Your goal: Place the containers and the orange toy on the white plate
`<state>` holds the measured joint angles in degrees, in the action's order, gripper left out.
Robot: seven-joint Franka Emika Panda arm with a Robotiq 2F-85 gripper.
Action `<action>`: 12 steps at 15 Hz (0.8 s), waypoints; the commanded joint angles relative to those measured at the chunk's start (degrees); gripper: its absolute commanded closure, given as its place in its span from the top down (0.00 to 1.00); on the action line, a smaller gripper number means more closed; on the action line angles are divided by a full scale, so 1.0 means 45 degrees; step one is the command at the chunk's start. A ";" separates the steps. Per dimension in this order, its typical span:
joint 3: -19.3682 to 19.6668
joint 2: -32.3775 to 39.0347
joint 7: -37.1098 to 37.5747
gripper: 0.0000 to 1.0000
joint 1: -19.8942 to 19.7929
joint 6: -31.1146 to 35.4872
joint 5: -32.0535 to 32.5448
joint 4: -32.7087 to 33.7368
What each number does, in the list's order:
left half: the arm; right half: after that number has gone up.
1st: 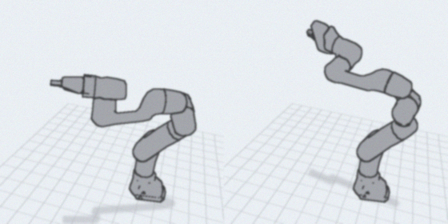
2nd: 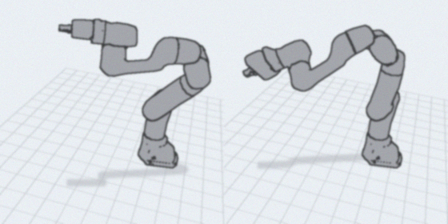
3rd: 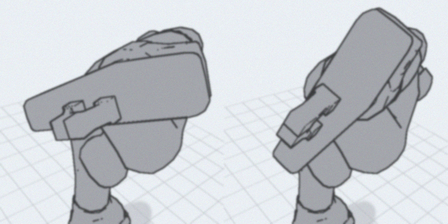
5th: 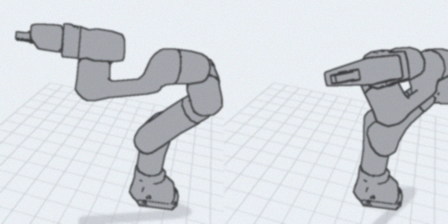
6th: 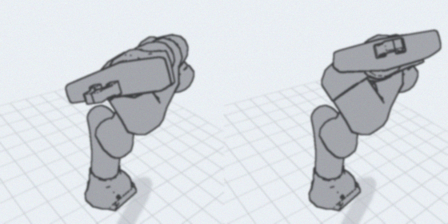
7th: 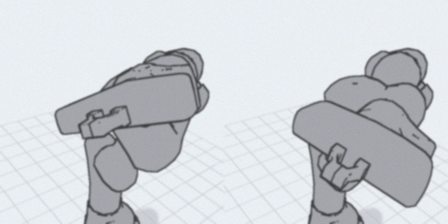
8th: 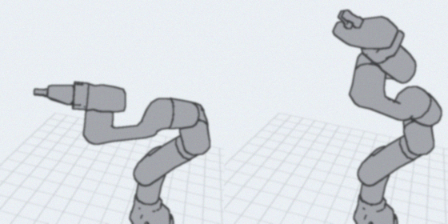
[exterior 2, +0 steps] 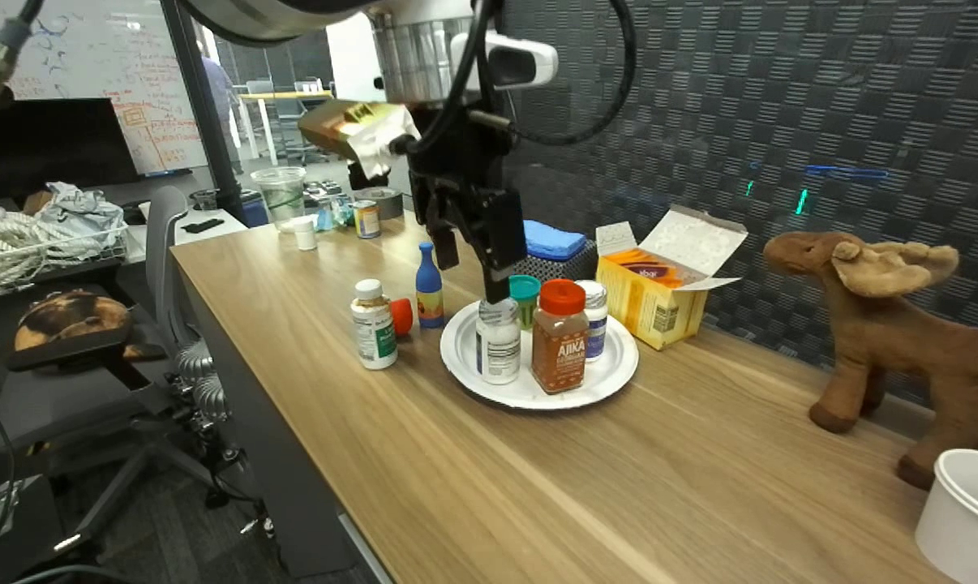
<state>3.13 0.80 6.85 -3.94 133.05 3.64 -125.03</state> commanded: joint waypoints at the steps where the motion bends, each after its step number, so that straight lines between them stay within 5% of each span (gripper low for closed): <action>1: -0.0247 -0.1712 0.0724 1.00 0.0321 -0.0953 -0.0093 -0.0712; 12: -0.1007 -0.1078 0.1088 1.00 0.0907 -0.0643 -0.0737 -0.0829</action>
<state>-0.91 -6.01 10.75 -0.22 129.88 0.04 -129.87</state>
